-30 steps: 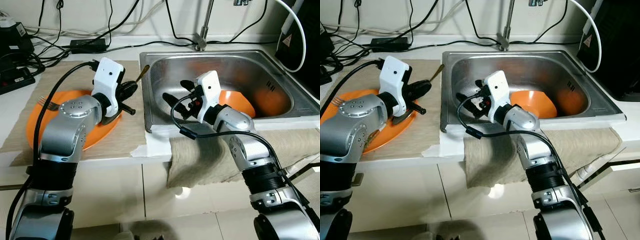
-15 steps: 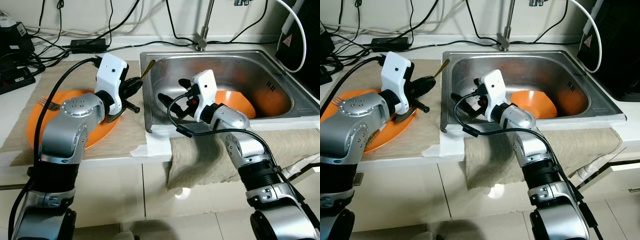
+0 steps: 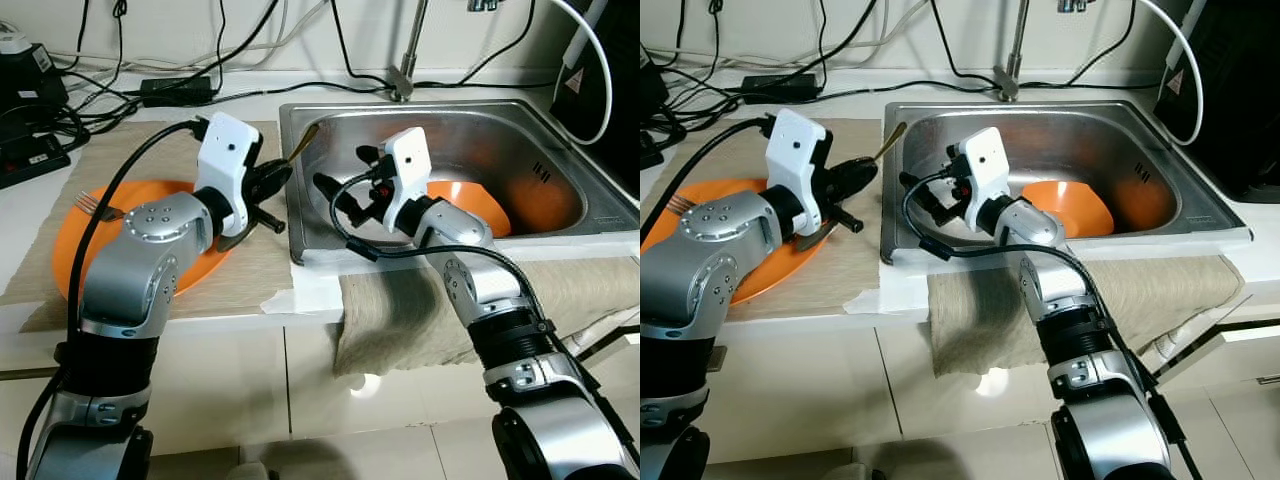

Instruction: Kitchen organization

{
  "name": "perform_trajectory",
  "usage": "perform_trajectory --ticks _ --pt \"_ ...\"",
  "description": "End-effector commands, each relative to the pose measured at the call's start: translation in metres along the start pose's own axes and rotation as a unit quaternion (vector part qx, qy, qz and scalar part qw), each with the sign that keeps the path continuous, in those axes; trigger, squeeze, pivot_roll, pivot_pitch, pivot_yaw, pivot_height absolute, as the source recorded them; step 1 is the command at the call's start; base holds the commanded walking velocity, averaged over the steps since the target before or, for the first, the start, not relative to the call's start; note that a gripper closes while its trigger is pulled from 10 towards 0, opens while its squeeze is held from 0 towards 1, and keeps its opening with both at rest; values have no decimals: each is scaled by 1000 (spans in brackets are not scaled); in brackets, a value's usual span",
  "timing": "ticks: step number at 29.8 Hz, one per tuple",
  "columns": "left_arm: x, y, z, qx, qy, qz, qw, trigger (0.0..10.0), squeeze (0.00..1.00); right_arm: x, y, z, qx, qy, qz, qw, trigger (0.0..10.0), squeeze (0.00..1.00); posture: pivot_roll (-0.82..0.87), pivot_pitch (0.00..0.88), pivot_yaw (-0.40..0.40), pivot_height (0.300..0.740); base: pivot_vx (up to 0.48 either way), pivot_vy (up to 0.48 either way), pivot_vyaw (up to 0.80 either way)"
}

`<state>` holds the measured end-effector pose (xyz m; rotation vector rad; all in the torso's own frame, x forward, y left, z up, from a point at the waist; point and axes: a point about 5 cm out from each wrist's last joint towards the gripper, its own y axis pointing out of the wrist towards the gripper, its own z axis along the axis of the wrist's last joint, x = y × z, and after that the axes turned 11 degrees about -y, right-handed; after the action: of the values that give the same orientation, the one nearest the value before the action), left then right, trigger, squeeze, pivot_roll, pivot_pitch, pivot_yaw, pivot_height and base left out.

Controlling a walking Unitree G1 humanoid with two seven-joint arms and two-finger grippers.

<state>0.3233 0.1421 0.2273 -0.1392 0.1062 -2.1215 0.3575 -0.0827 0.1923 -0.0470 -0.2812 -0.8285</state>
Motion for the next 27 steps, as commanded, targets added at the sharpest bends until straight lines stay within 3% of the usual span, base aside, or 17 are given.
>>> perform_trajectory --ticks 1,21,27 --pt "-1 0 -5 -10 10 3 1000 0 0 3 1 8 19 -4 -4 1000 10000 0 99 18 -11 740 0 0 0" --pt "0 4 -8 6 7 7 1000 0 0 1 4 14 33 13 -2 999 10000 0 93 5 -14 740 0 0 0" --pt "2 5 -9 9 6 7 1000 0 0 0 5 14 36 44 -6 998 10000 0 93 4 -14 740 0 0 0"
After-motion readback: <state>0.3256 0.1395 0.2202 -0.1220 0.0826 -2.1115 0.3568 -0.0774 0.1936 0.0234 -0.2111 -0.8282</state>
